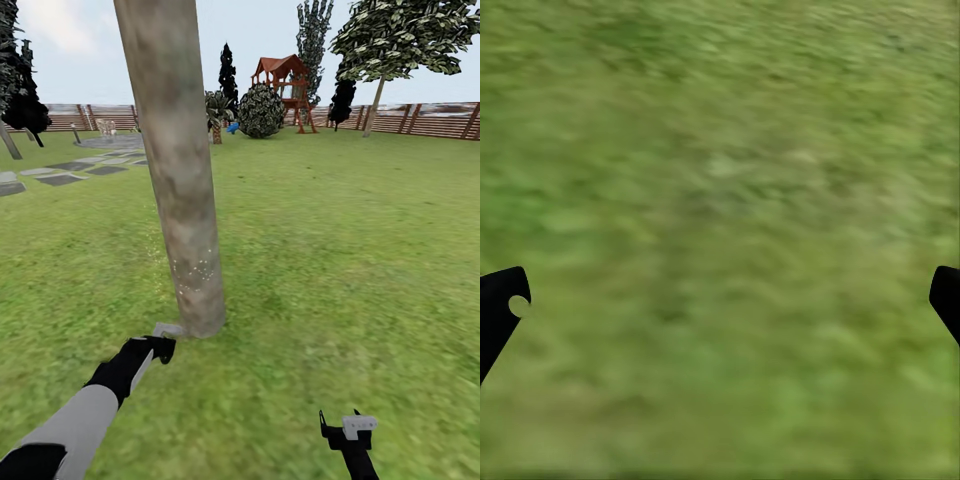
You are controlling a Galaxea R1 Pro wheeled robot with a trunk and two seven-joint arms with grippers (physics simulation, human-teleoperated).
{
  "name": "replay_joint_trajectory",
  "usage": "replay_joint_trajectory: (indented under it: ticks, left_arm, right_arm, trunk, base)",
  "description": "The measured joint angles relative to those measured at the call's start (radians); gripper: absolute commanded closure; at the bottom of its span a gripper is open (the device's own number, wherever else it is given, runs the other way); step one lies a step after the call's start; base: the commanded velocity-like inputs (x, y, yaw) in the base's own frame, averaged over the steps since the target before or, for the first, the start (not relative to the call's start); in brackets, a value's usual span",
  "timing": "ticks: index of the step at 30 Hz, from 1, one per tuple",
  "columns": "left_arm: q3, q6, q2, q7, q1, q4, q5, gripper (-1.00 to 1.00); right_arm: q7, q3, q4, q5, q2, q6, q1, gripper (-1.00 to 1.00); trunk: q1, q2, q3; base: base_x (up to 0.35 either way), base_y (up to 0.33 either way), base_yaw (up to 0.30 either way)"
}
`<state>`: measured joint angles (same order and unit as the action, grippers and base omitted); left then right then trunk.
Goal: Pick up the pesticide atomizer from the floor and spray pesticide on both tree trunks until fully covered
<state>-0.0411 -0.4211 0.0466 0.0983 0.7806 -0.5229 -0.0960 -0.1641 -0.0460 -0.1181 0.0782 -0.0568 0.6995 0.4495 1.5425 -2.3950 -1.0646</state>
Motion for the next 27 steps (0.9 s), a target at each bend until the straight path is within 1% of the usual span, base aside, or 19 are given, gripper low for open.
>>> replay_joint_trajectory:
  ticks: [2, 3, 4, 5, 6, 8, 10, 11, 12, 14, 15, 16, 18, 19, 20, 21, 22, 24, 27]
  left_arm:
    - [-0.001, 0.001, -0.024, 0.001, 0.0, 0.019, 0.002, 1.0]
    - [-0.002, 0.001, -0.045, 0.002, 0.0, 0.024, 0.004, 1.0]
    - [-0.002, 0.002, -0.076, 0.003, 0.0, 0.027, 0.002, 1.0]
    - [-0.002, 0.002, -0.092, 0.004, 0.0, 0.028, -0.001, 1.0]
    - [-0.002, 0.001, -0.104, 0.004, 0.0, 0.028, -0.001, 1.0]
    - [-0.003, 0.001, -0.111, 0.004, 0.0, 0.028, -0.006, 1.0]
    - [-0.002, 0.001, -0.101, 0.003, 0.001, 0.028, -0.012, 1.0]
    - [0.0, 0.002, -0.086, 0.002, 0.002, 0.028, -0.016, 1.0]
    - [0.002, 0.002, -0.061, 0.001, 0.003, 0.026, -0.018, 1.0]
    - [0.003, 0.001, 0.021, 0.0, 0.005, 0.018, -0.013, 1.0]
    - [0.003, 0.002, 0.022, 0.001, 0.004, 0.016, -0.004, 1.0]
    - [0.002, 0.002, 0.02, 0.001, 0.003, 0.016, -0.004, 1.0]
    - [0.001, 0.003, -0.003, 0.002, 0.002, 0.014, 0.001, 1.0]
    - [-0.002, 0.004, -0.041, 0.001, 0.002, 0.014, -0.006, 1.0]
    - [-0.004, 0.003, -0.073, 0.002, 0.003, 0.012, 0.003, 1.0]
    - [-0.004, 0.004, -0.082, 0.002, 0.003, 0.011, -0.003, 1.0]
    - [-0.005, 0.004, -0.098, 0.002, 0.004, 0.009, -0.001, 1.0]
    - [-0.004, 0.004, -0.114, 0.001, 0.006, 0.008, -0.005, 1.0]
    - [0.0, 0.004, -0.111, 0.0, 0.006, -0.005, -0.008, 1.0]
  right_arm:
    - [0.0, 0.0, 0.0, 0.0, 0.0, 0.0, 0.0, -1.0]
    - [0.0, 0.0, 0.0, 0.0, 0.0, 0.0, 0.0, -1.0]
    - [0.0, 0.0, 0.0, 0.0, 0.0, 0.0, 0.0, -1.0]
    - [0.0, 0.0, 0.0, 0.0, 0.0, 0.0, 0.0, -1.0]
    - [0.0, 0.0, 0.0, 0.0, 0.0, 0.0, 0.0, -1.0]
    - [0.0, 0.0, 0.0, 0.0, 0.0, 0.0, 0.0, -1.0]
    - [0.0, 0.0, 0.0, 0.0, 0.0, 0.0, 0.0, -1.0]
    - [0.0, 0.0, 0.0, 0.0, 0.0, 0.0, 0.0, -1.0]
    - [0.0, 0.0, 0.0, 0.0, 0.0, 0.0, 0.0, -1.0]
    - [0.0, 0.0, 0.0, 0.0, 0.0, 0.0, 0.0, -1.0]
    - [0.0, 0.0, 0.0, 0.0, 0.0, 0.0, 0.0, -1.0]
    - [0.0, 0.0, 0.0, 0.0, 0.0, 0.0, 0.0, -1.0]
    - [0.0, 0.0, 0.0, 0.0, 0.0, 0.0, 0.0, -1.0]
    - [0.0, 0.0, 0.0, 0.0, 0.0, 0.0, 0.0, -1.0]
    - [0.0, 0.0, 0.0, 0.0, 0.0, 0.0, 0.0, -1.0]
    - [0.0, 0.0, 0.0, 0.0, 0.0, 0.0, 0.0, -1.0]
    - [0.0, 0.0, 0.0, 0.0, 0.0, 0.0, 0.0, -1.0]
    - [0.0, 0.0, 0.0, 0.0, 0.0, 0.0, 0.0, -1.0]
    - [0.0, 0.0, 0.0, 0.0, 0.0, 0.0, 0.0, -1.0]
  trunk:
    - [0.0, 0.0, 0.0]
    - [0.0, 0.0, 0.0]
    - [0.0, 0.0, 0.0]
    - [0.0, 0.0, 0.0]
    - [0.0, 0.0, 0.0]
    - [0.0, 0.0, 0.0]
    - [0.0, 0.0, 0.0]
    - [0.0, 0.0, 0.0]
    - [0.0, 0.0, 0.0]
    - [0.0, 0.0, 0.0]
    - [0.0, 0.0, 0.0]
    - [0.0, 0.0, 0.0]
    - [0.0, 0.0, 0.0]
    - [0.0, 0.0, 0.0]
    - [0.0, 0.0, 0.0]
    - [0.0, 0.0, 0.0]
    - [0.0, 0.0, 0.0]
    - [0.0, 0.0, 0.0]
    - [0.0, 0.0, 0.0]
  base:
    - [0.0, 0.0, 0.0]
    - [0.0, 0.0, 0.0]
    - [0.0, 0.0, 0.0]
    - [0.0, 0.0, 0.0]
    - [0.0, 0.0, 0.0]
    - [0.0, 0.0, 0.0]
    - [0.0, 0.0, 0.0]
    - [0.0, 0.0, 0.0]
    - [0.0, 0.0, 0.0]
    - [0.0, 0.0, 0.0]
    - [0.0, 0.0, 0.0]
    - [0.0, 0.0, 0.0]
    - [0.0, 0.0, 0.0]
    - [0.0, 0.0, 0.0]
    - [0.0, 0.0, 0.0]
    - [0.0, 0.0, 0.0]
    - [0.0, 0.0, 0.0]
    - [-0.201, 0.0, 0.0]
    - [-0.308, 0.0, 0.0]
